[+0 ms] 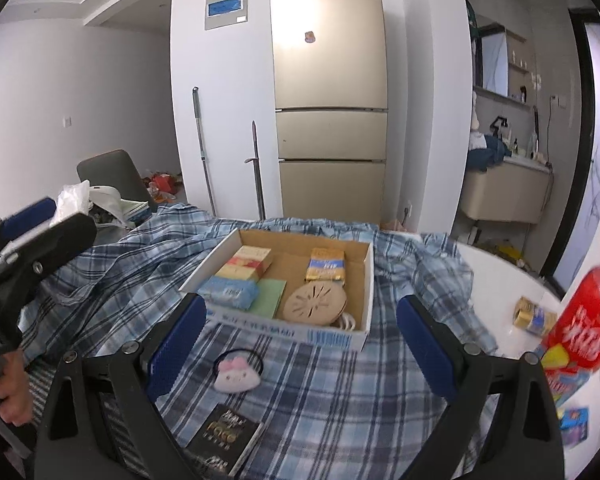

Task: Organize soft objects
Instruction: 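Raise both grippers away from the cardboard box, then lower the right gripper onto the black Face tissue pack and grasp it, then lift the tissue pack with the right gripper while the left gripper grasps the bunny hair tie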

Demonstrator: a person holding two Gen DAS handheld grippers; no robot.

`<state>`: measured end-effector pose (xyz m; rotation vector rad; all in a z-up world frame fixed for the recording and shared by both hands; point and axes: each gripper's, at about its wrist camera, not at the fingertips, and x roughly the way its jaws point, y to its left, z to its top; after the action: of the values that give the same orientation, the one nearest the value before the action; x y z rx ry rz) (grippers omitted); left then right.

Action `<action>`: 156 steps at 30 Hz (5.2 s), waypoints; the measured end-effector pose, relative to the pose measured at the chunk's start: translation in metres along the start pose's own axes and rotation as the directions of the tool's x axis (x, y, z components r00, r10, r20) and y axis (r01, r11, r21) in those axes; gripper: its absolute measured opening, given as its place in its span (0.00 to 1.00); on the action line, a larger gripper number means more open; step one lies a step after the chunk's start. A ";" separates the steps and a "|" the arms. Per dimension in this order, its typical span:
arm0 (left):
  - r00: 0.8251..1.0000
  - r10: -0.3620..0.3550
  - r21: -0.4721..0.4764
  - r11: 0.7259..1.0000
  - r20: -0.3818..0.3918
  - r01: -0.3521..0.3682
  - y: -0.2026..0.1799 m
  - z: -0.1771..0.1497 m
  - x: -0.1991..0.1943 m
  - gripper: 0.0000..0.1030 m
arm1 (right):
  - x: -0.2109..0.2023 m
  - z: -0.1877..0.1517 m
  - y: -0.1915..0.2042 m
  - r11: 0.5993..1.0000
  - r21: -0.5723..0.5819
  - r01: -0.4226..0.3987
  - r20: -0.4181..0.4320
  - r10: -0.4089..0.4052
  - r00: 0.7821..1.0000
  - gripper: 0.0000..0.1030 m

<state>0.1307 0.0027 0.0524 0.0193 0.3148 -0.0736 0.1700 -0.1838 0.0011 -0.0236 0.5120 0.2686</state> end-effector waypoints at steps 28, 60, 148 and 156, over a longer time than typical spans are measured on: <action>0.994 -0.041 -0.059 0.998 -0.106 0.035 0.007 -0.058 0.037 1.00 | 0.004 -0.038 -0.008 1.000 0.014 0.017 0.037 -0.017 0.999 1.00; 0.995 0.021 -0.095 0.995 -0.098 -0.031 0.016 -0.057 0.032 1.00 | 0.073 -0.078 0.051 0.995 0.067 -0.068 -0.550 0.094 0.830 0.83; 0.817 -0.191 0.074 0.959 -0.544 0.274 -0.050 -0.081 0.136 0.50 | 0.042 -0.044 -0.037 0.995 0.098 0.014 -0.170 0.002 0.985 0.45; 0.765 -0.216 0.049 0.950 -0.607 0.308 -0.052 -0.094 0.150 0.50 | 0.048 -0.044 -0.032 0.997 0.080 0.015 -0.199 0.002 0.980 0.45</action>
<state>0.2402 -0.0563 -0.0839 0.1480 0.9512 -0.3780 0.1975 -0.2071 -0.0620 0.0273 0.7211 0.2400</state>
